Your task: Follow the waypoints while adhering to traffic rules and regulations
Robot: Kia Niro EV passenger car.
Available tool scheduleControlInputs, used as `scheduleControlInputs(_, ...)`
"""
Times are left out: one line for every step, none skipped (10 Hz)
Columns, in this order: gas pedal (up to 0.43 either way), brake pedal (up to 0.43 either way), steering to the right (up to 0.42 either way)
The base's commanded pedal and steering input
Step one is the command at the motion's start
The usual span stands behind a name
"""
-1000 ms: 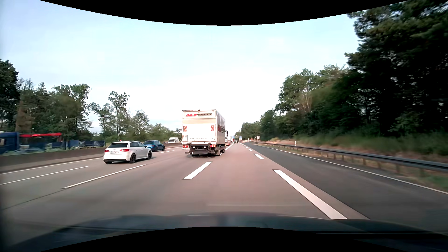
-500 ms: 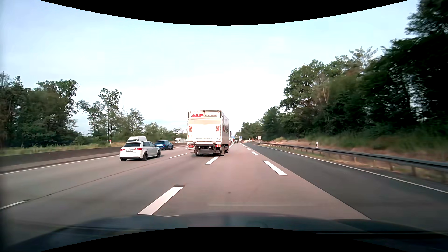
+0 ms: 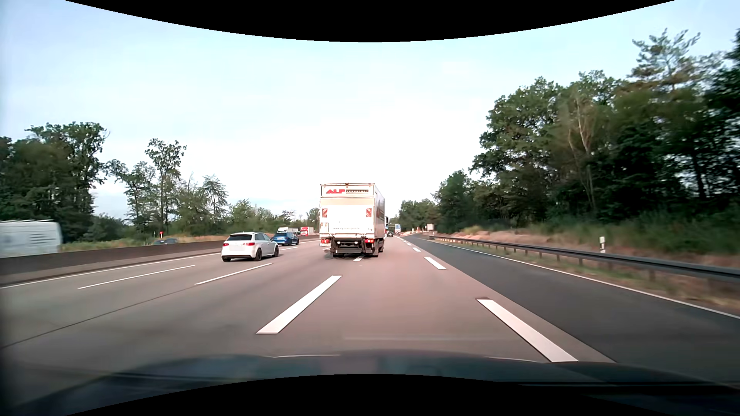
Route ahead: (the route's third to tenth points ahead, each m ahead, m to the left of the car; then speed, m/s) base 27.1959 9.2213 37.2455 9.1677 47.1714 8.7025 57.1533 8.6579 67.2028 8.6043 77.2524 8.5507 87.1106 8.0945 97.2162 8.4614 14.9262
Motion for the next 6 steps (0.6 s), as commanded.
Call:
scheduleControlInputs(0.079, 0.000, -0.005)
scheduleControlInputs(0.079, 0.000, -0.005)
scheduleControlInputs(0.079, 0.000, -0.005)
scheduleControlInputs(0.079, 0.000, -0.005)
scheduleControlInputs(0.079, 0.000, -0.005)
scheduleControlInputs(0.079, 0.000, -0.005)
